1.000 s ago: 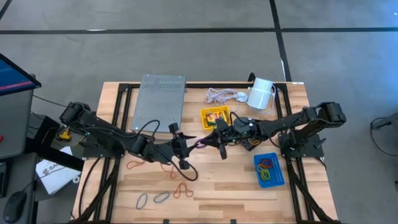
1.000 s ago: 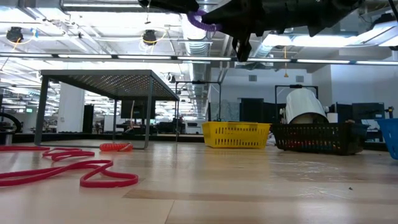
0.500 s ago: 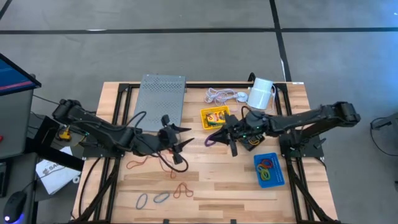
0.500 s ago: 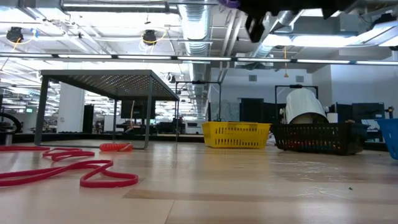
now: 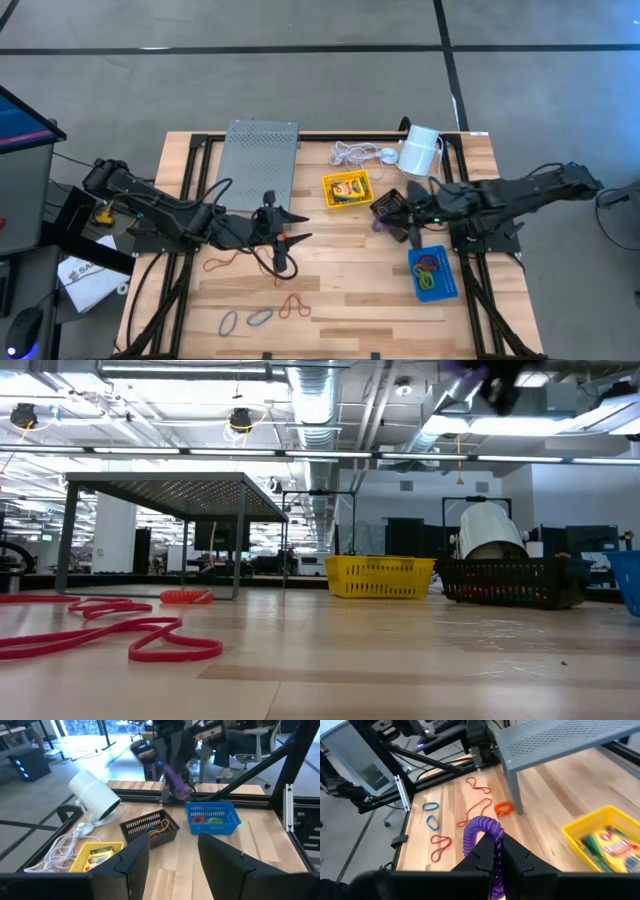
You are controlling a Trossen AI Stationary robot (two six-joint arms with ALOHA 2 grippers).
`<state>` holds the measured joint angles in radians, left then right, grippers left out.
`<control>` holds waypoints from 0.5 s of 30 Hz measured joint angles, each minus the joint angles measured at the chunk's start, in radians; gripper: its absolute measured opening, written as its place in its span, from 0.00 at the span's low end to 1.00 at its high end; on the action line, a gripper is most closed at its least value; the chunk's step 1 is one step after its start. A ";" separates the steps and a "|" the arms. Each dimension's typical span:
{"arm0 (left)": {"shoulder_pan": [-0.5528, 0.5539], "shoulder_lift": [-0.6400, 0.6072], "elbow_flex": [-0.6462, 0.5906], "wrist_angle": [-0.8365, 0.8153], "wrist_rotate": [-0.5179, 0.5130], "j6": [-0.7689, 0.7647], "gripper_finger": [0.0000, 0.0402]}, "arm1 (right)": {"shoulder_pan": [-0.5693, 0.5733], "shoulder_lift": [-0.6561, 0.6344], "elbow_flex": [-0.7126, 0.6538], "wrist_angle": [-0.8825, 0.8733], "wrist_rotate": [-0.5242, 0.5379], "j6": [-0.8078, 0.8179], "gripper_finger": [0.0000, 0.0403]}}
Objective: Pick & Place Office Desk Supplies
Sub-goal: Put the purple spring keychain into the blue bin
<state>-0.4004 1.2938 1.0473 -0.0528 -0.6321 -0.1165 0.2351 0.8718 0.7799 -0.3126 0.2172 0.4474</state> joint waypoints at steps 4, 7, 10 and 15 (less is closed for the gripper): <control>-0.005 0.000 0.000 -0.020 -0.005 -0.003 0.40 | 0.077 -0.106 0.000 -0.122 0.110 0.074 0.02; -0.005 0.000 -0.015 -0.026 -0.040 -0.035 0.40 | 0.142 -0.163 0.000 -0.218 0.185 0.151 0.02; -0.014 -0.027 -0.077 0.011 -0.076 -0.034 0.40 | 0.209 -0.196 0.000 -0.312 0.245 0.240 0.02; -0.015 -0.123 -0.230 0.204 -0.074 -0.021 0.40 | 0.310 -0.204 0.000 -0.449 0.298 0.407 0.02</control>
<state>-0.4151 1.1704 0.8175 0.1508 -0.7060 -0.1374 0.5453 0.6677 0.7795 -0.7614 0.5153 0.8541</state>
